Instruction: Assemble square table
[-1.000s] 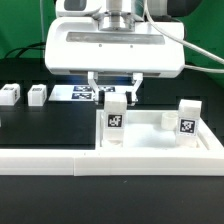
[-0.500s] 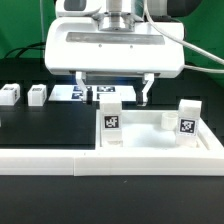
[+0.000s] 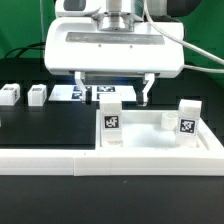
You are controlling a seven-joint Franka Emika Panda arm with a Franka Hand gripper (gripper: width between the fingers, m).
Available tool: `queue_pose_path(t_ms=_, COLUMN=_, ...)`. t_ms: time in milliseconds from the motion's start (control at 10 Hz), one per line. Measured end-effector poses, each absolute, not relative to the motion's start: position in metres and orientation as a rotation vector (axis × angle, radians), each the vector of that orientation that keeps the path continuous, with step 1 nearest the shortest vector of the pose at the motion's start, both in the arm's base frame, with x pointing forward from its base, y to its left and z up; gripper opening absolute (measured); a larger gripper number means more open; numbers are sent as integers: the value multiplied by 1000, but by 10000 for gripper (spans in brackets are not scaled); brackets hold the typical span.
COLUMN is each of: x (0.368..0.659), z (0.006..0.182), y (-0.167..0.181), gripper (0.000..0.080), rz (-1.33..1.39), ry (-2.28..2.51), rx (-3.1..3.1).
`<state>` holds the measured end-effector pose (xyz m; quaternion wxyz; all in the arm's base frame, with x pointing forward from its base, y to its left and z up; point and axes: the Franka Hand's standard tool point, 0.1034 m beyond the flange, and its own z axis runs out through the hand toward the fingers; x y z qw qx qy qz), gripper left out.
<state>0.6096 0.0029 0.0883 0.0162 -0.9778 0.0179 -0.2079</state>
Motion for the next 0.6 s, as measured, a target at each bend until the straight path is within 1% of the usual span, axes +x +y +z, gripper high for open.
queue_pose_path(t_ms=100, x=610, z=92, y=9, gripper=649, rz=-499, ry=143, rx=-3008)
queue_pose_path(t_ms=200, x=611, z=91, y=19, gripper=649, rz=-305, ry=179, rx=-2992)
queue_pose_path(t_ms=300, x=621, z=92, y=20, gripper=649, rz=-228, ry=153, rx=-3010)
queue_pose_path(t_ms=500, x=625, z=83, y=10, gripper=649, rz=-243, ry=149, rx=-3025)
queue_pose_path(t_ms=600, x=626, z=82, y=5, gripper=649, rz=-274, ry=143, rx=-3031)
